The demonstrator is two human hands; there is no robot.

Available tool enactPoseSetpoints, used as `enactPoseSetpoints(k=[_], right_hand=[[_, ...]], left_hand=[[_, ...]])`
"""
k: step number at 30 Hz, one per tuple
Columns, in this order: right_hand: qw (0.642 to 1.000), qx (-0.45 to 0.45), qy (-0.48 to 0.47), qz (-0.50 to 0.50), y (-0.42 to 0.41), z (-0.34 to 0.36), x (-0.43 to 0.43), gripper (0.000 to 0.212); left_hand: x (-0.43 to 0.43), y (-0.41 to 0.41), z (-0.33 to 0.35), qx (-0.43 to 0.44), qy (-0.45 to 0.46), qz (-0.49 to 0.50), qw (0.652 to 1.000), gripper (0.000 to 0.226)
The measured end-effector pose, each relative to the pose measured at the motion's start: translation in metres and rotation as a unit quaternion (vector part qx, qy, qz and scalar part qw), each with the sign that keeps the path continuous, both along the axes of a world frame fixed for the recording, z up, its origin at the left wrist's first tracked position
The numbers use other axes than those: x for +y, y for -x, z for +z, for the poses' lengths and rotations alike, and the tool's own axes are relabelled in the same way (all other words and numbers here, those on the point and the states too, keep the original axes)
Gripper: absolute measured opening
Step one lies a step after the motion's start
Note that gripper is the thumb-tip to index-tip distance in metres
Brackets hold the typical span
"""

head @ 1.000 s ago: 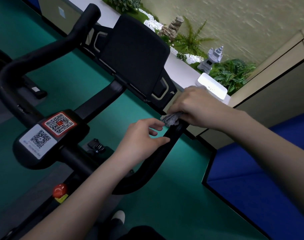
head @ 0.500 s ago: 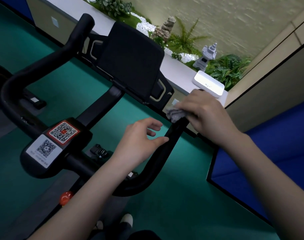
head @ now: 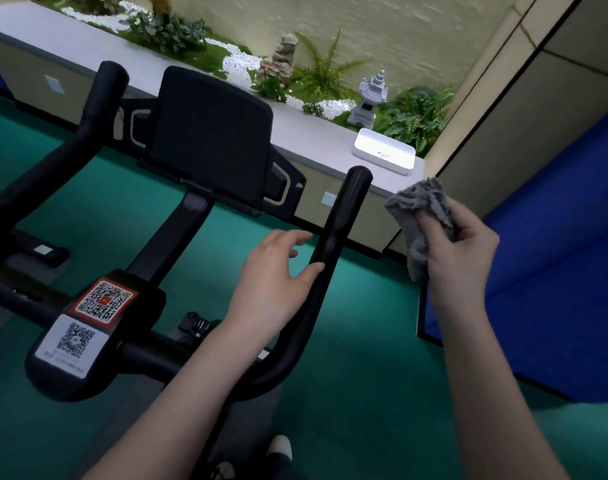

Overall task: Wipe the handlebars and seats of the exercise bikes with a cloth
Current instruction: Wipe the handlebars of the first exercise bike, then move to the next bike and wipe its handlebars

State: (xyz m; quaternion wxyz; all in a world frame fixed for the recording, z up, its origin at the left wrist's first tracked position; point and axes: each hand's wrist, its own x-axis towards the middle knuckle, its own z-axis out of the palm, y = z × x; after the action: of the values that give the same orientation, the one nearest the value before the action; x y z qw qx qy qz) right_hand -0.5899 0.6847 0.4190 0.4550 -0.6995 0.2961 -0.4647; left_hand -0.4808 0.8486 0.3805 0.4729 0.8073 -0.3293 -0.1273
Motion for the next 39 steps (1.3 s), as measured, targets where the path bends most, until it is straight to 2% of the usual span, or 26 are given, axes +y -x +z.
enactPoseSetpoints(k=[6, 9, 15, 22, 30, 39], right_hand=[[0.994, 0.043, -0.077, -0.068, 0.057, -0.031, 0.024, 0.025], [0.985, 0.095, -0.091, -0.116, 0.087, -0.046, 0.036, 0.019], [0.976, 0.124, -0.089, -0.158, 0.135, -0.071, 0.056, 0.017], [0.968, 0.126, -0.119, -0.181, 0.205, -0.094, 0.056, 0.017], [0.956, 0.135, -0.150, -0.211, 0.341, -0.116, 0.026, 0.010], [0.921, 0.149, -0.209, -0.292, 0.479, -0.149, -0.009, 0.004]], left_hand=[[-0.003, 0.009, 0.008, -0.098, 0.003, -0.054, 0.994, 0.036], [-0.009, 0.019, 0.012, -0.128, 0.013, -0.086, 0.988, 0.037], [-0.025, 0.065, 0.014, -0.160, 0.017, -0.177, 0.971, 0.038], [-0.043, 0.131, -0.019, -0.175, -0.077, -0.253, 0.948, 0.041], [-0.090, 0.245, -0.075, -0.209, -0.199, -0.296, 0.910, 0.050], [-0.131, 0.348, -0.131, -0.223, -0.307, -0.342, 0.860, 0.067]])
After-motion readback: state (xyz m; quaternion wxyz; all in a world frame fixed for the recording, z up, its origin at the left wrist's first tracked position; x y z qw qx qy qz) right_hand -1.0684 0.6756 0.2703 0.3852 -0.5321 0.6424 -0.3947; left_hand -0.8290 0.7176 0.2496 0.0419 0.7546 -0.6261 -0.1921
